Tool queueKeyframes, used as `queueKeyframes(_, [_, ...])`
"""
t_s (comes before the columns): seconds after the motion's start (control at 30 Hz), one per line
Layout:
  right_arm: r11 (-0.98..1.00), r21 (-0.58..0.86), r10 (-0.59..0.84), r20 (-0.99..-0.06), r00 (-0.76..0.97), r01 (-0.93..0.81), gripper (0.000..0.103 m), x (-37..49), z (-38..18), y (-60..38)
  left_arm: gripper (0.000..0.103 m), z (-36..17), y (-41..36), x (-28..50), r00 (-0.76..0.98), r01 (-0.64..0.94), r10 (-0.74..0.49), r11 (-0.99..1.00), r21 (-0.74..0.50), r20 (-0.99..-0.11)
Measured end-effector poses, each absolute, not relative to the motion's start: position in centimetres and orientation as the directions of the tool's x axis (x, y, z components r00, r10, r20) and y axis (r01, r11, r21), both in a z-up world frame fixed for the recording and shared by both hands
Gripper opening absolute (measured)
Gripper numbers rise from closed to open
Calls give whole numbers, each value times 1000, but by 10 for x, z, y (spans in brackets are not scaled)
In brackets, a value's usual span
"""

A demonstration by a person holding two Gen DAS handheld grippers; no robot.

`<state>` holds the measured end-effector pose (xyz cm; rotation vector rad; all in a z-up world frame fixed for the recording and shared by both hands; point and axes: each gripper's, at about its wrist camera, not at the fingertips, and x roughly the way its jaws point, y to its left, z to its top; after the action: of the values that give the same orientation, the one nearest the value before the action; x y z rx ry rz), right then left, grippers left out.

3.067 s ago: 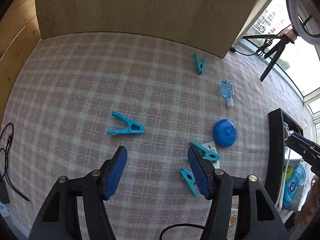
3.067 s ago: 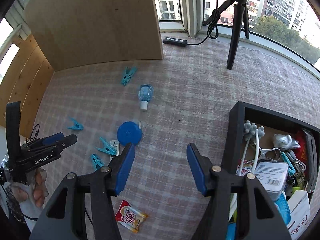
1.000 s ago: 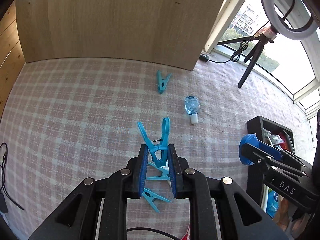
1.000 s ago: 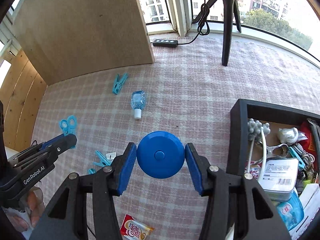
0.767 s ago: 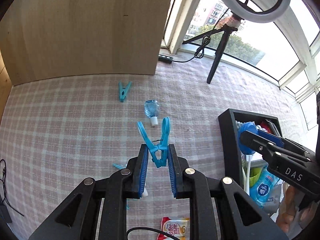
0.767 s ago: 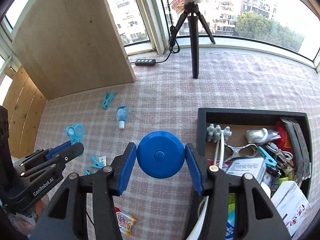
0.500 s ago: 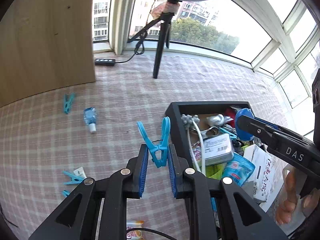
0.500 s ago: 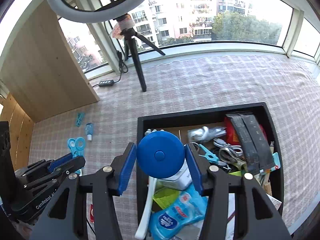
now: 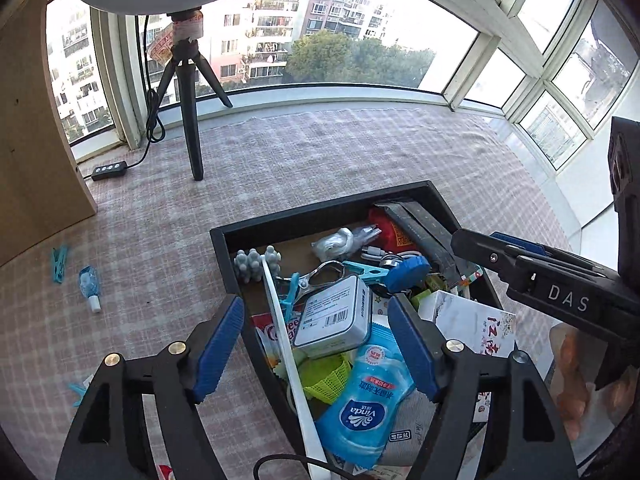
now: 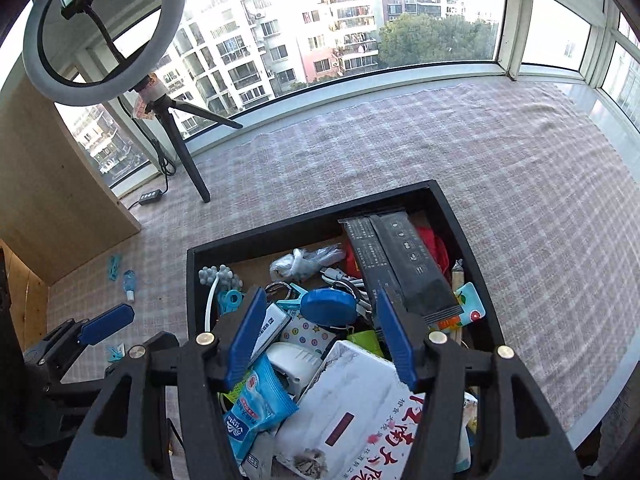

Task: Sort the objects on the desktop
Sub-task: 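Withdraw both grippers toward the clear bottle and another clothespin, then grasp the small clear bottle with the right gripper while the left gripper grasps a teal clothespin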

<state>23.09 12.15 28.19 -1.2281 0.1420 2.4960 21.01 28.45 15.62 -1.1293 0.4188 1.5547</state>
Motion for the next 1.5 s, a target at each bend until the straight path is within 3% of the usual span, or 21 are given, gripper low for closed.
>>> queueKeyframes(0.7, [-991,-72,119,-846,-520,-110,56,146,221,-23,54,93,176,11,-104,-720,427,-655,-228,-898])
queueKeyframes(0.87, [-997,-38,65,-871,-486,-66,56,108,190,-62,46,69,174,-32,-106,-677,389,-702,-220,-915])
queueKeyframes(1.43, [-993,-118,106,-924,-368,9,50,28,85,-128,46,1,222,-82,-41,-657,363,-712,-249,-931])
queueKeyframes(1.5, [-992,-127,117,-924,-364,1,49,23,80,-129,40,-5,228,-84,-35,-657,357,-712,-248,-933])
